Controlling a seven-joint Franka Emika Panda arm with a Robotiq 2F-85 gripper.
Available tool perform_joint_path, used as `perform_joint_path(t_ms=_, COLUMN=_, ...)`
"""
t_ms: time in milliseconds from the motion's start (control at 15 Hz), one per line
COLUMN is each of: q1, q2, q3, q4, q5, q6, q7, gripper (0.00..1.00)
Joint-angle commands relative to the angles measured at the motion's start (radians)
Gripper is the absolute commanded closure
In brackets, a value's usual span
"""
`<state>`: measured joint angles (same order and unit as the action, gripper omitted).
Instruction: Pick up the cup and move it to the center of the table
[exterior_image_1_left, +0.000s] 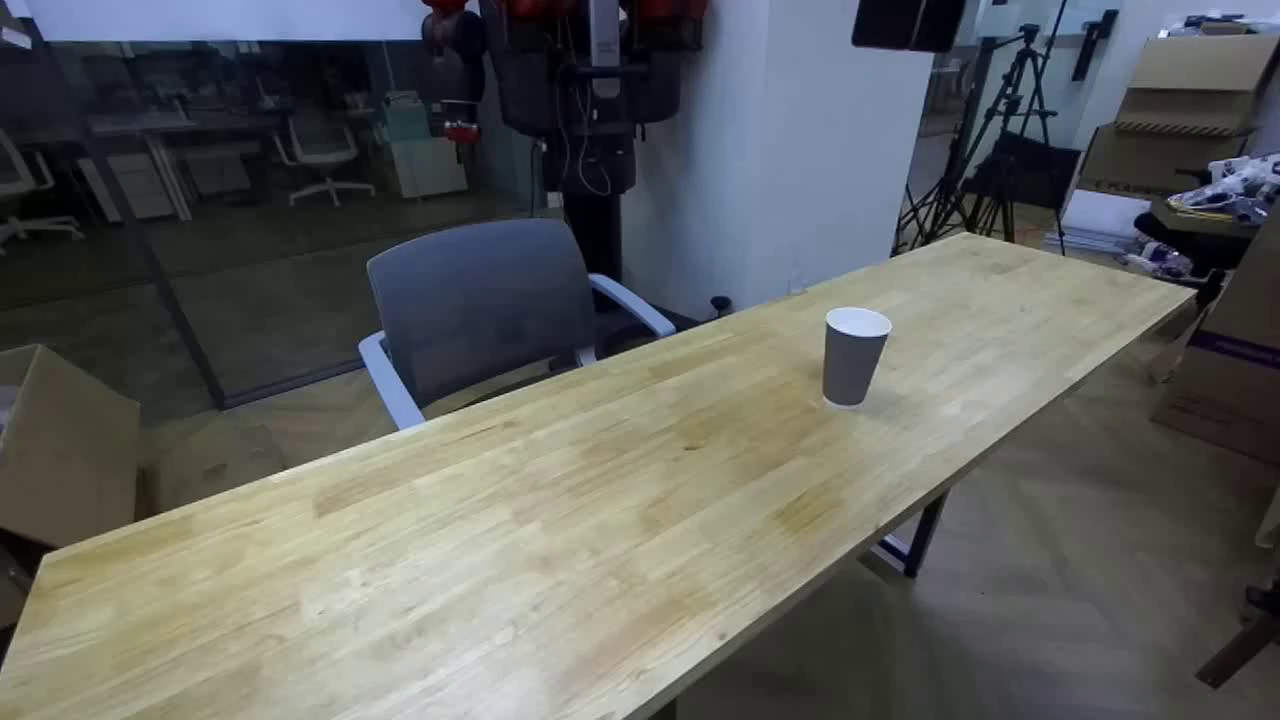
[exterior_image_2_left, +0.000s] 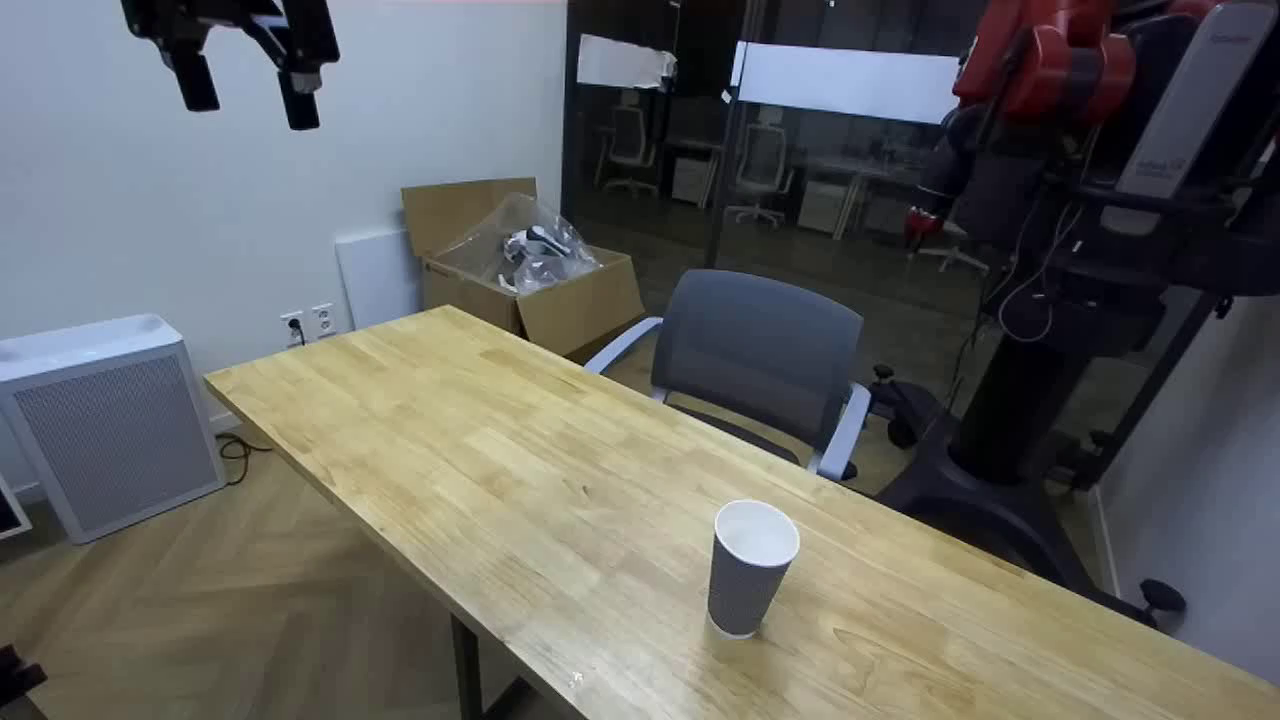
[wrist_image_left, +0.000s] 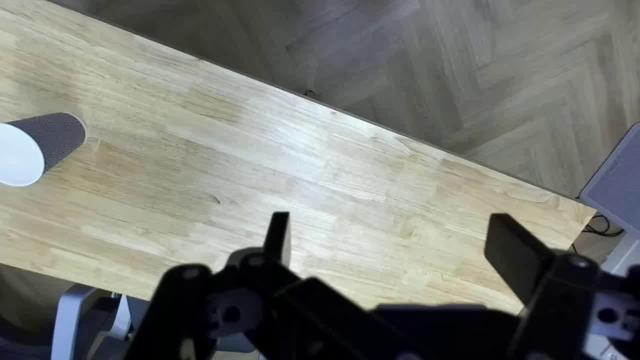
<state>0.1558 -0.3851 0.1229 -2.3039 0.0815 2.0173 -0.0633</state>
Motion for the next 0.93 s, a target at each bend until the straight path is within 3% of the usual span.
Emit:
perform_joint_path(t_ms=0, q1=0.001, q2=0.001, q3=0.0, q4=0.001, q5=0.0, q6=-0.003, q7=0.001, gripper=0.0)
perform_joint_path(t_ms=533, q1=-0.003, q2=0.002, q3=0.005, q4=-0.018, q5=-0.015, q6=0.004, q7=0.009, gripper=0.0)
perform_joint_path(t_ms=867, q1=-0.059, q2=-0.024, q3=-0.03, q4=-0.075, q5=-0.067, q6=0.044, q7=0.025, gripper=0.0)
